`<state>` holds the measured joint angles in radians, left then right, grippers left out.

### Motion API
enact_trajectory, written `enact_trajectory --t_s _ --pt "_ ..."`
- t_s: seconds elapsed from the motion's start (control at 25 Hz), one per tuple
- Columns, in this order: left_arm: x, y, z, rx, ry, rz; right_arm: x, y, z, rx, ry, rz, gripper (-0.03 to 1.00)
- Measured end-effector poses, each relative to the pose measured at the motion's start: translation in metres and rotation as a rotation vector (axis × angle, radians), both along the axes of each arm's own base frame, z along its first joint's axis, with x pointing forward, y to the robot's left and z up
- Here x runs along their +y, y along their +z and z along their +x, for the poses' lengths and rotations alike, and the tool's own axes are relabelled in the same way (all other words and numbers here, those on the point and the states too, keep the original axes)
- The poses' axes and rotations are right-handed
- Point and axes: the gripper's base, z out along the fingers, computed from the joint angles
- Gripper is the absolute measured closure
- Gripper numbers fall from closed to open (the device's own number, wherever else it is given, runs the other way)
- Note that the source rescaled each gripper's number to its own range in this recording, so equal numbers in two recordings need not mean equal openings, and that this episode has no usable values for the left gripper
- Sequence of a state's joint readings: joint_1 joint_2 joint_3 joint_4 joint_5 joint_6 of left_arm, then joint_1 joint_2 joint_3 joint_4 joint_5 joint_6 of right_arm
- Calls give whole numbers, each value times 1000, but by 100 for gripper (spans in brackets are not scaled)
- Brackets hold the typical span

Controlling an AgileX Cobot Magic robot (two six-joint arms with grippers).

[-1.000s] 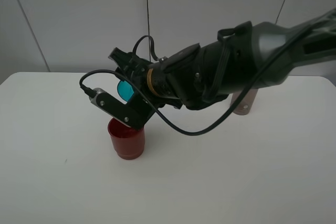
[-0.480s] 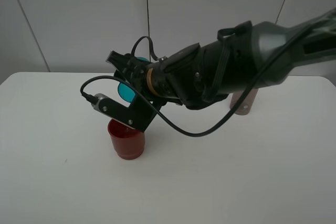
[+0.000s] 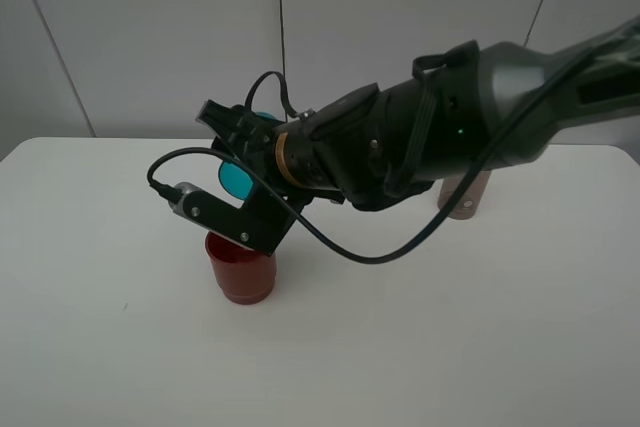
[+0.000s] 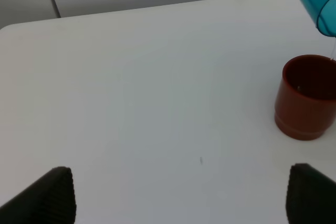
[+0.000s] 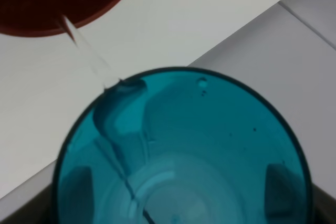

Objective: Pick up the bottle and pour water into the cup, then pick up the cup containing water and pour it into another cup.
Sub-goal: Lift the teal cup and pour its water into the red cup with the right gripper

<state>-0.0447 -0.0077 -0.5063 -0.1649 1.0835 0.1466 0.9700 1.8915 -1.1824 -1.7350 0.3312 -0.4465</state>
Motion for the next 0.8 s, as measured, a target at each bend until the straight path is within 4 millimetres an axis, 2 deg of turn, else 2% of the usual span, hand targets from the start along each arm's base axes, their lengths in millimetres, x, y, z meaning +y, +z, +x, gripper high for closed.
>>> enact_trajectory --t_s 0.8 --pt "0 0 0 0 0 0 7 5 -1 17 44 30 87"
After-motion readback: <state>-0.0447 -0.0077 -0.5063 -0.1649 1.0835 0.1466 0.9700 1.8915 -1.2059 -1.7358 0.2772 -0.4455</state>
